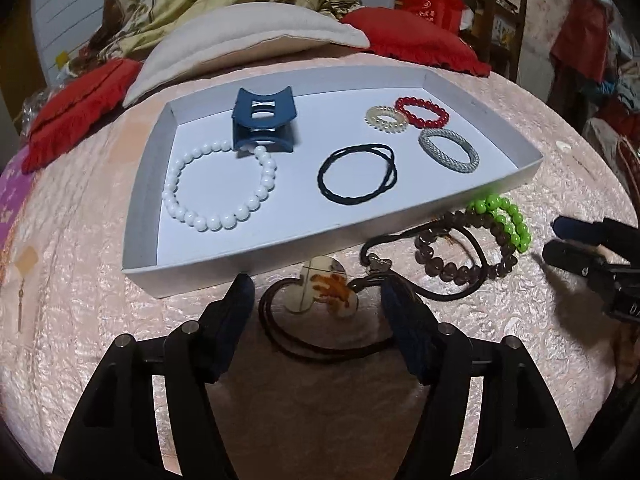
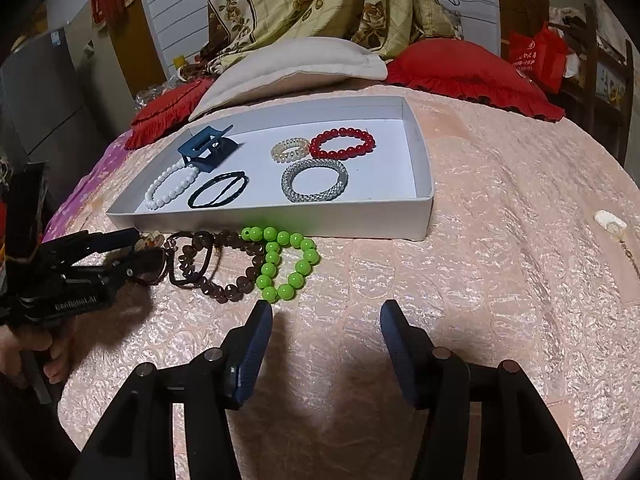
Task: Organize jewelry
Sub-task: 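Close the left tool on the brown cord bracelet with the heart pendant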
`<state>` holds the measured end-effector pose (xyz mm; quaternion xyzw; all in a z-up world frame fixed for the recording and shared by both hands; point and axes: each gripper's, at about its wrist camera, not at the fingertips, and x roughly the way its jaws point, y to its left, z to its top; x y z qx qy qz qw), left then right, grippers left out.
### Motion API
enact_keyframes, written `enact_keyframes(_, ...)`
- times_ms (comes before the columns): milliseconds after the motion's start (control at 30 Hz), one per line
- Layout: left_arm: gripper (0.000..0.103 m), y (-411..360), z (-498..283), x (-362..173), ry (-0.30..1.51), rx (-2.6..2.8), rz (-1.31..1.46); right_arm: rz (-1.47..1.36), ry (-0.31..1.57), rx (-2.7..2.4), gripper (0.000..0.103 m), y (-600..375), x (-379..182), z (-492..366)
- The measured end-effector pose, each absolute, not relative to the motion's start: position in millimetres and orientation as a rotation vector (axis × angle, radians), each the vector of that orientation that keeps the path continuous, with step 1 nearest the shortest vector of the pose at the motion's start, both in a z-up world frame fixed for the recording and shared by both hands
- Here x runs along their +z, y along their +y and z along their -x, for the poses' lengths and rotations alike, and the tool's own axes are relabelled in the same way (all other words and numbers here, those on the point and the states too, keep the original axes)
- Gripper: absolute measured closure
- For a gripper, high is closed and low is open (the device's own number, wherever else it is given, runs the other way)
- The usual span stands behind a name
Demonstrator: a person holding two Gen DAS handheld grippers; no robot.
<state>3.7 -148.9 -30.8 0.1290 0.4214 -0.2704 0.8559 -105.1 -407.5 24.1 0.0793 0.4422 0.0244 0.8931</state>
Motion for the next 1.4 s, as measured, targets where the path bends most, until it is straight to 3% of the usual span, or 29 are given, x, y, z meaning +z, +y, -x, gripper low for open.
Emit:
enact_keyframes(67, 0.062, -147, -3, -29, 0.879, -0.565, -0.253, -0.170, 0.912, 0.051, 0.049, -409, 25, 104)
enact_keyframes(133, 0.065, -146, -1, -29, 0.878, -0.556, -0.250, -0.174, 0.897, 0.058, 0.049, -410, 27, 104)
enact_keyframes(533, 0.066, -117, 11, -20, 0.870, -0.475, -0.162, 0.029, 0.864, 0.322, 0.057, -368, 46, 84)
enact_keyframes(700, 0.066, -117, 7, -28, 0.899, -0.458, -0.165, 0.033, 0.880, 0.300, 0.070, -376, 37, 65)
enact_keyframes(1067, 0.065, -119, 8, -29, 0.894, -0.461, -0.171, -0.024, 0.927, 0.227, 0.071, -394, 18, 46)
enact_keyframes(1200, 0.065, -119, 8, -29, 0.893, -0.460, -0.171, -0.003, 0.931, 0.233, 0.090, -389, 18, 52)
enact_keyframes(1400, 0.065, -119, 8, -29, 0.893, -0.460, -0.168, 0.040, 0.952, 0.236, 0.094, -382, 21, 65)
